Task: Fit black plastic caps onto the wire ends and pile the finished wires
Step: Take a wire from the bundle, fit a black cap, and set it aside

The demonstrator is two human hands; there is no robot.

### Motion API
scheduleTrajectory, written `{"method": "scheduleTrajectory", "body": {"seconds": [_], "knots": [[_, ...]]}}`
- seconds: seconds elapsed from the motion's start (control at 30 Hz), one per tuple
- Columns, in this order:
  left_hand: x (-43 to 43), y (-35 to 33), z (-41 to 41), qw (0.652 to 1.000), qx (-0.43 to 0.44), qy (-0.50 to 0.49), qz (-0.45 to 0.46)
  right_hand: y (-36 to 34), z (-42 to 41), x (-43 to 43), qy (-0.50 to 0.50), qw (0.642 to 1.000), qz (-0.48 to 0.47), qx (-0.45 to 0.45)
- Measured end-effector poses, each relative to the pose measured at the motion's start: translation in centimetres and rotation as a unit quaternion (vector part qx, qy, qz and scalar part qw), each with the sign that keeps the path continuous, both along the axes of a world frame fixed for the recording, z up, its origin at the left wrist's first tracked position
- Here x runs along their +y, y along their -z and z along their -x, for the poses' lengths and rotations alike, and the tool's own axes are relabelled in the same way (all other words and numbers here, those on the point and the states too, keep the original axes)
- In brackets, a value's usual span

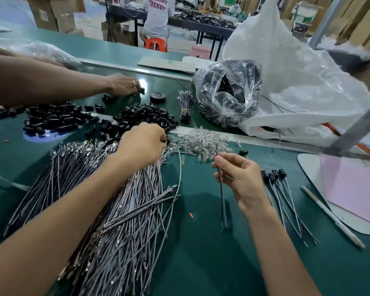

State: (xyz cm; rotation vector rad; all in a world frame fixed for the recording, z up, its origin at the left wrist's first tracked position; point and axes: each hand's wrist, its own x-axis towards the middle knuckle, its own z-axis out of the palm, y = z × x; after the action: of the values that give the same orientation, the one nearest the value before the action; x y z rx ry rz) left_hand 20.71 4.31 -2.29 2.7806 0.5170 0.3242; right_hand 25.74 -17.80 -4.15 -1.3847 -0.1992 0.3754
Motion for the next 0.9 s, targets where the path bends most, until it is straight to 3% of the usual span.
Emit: {"method": "scheduleTrajectory", "body": {"seconds": [0.17, 0.5, 0.9], "knots": [[2.3, 2.2, -4.1, 0.998, 0.043, 0.015, -0.035, 0.5, 0.2, 0.4, -0.009, 1.0, 0.024, -0.014], [1.7, 2.5, -6.2, 0.99, 0.012, 0.06, -0.129, 0.9, 0.2, 0.5, -0.007, 0.999, 0.04, -0.028], [1.9, 2.9, -6.7, 0.988, -0.04, 0.1, -0.108, 0.9, 0.4, 0.7, -0.002, 0.998, 0.048, -0.037]]}}
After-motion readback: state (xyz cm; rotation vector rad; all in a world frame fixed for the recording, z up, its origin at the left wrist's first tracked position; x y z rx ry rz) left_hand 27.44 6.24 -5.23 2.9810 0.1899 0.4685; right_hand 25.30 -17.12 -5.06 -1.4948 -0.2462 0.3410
